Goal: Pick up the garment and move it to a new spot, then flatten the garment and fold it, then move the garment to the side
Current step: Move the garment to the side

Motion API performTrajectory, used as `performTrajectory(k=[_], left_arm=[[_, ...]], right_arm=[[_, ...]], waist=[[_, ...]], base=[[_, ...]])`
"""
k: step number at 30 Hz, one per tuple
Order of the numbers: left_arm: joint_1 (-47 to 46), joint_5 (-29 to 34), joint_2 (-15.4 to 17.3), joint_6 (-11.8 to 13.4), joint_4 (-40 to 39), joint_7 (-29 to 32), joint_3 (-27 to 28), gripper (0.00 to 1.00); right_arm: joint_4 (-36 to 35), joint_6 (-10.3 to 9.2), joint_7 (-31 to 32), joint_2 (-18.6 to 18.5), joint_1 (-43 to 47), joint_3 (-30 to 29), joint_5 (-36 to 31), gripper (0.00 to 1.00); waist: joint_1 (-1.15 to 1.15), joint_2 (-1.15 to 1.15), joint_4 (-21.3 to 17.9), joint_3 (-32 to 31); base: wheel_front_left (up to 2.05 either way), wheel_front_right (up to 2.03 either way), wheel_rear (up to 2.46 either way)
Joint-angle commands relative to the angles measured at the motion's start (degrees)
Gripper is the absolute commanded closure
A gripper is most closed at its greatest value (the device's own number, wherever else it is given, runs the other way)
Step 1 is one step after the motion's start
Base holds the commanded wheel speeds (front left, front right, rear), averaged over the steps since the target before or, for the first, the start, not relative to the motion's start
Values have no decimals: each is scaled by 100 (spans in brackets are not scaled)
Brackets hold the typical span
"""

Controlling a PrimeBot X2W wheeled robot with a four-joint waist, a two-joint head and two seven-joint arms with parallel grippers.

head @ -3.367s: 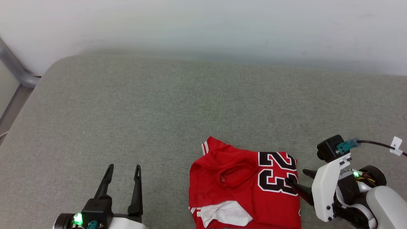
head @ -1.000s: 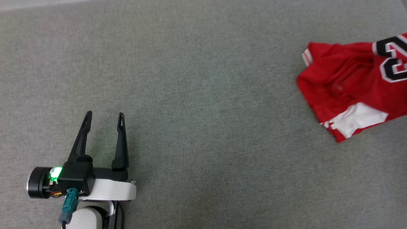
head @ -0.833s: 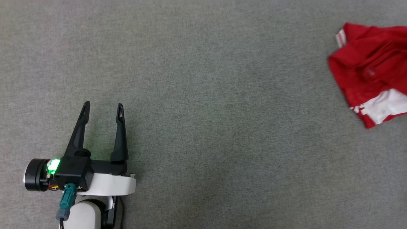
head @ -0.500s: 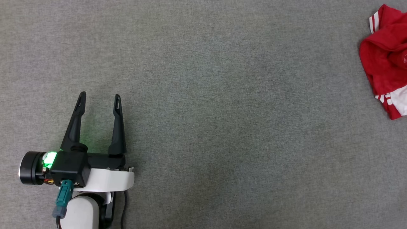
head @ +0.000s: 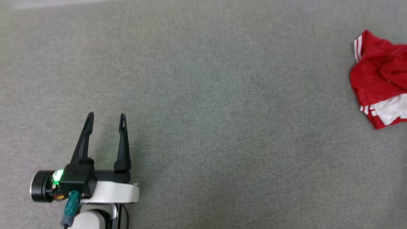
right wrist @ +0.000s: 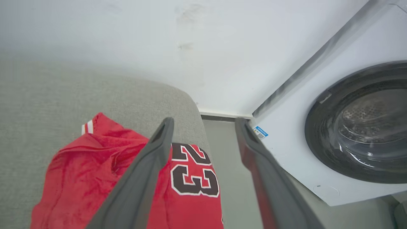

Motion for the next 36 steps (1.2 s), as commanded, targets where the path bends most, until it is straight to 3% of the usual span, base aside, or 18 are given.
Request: performTrajectory(k=[1, 8, 16, 26, 36], left_arm=[[128, -32, -5, 29, 26, -12, 19, 0], [432, -105, -58, 37, 140, -13, 92, 0], [659, -186, -109, -28, 321, -12, 143, 0], [935, -238, -158, -91, 511, -12, 157, 0], [1174, -275, -196, -130, 616, -12, 146, 0]], right_arm=[[-155, -9, -164, 147, 104, -12, 28, 0], [-1192, -9, -1164, 753, 504, -62, -2, 0], [-2303, -9, -1644, 1719, 1516, 132, 39, 0], [-2513, -9, -1762, 2521, 2921, 522, 136, 0], [-2516, -9, -1782, 2852, 3898, 503, 148, 0]], waist=[[0, 0, 46, -312], [0, 0, 235, -804], [0, 0, 569, -1359], [0, 0, 884, -1881], [0, 0, 977, -2231]], base=[[0, 0, 0], [0, 0, 0], [0, 0, 0], [0, 0, 0], [0, 0, 0]])
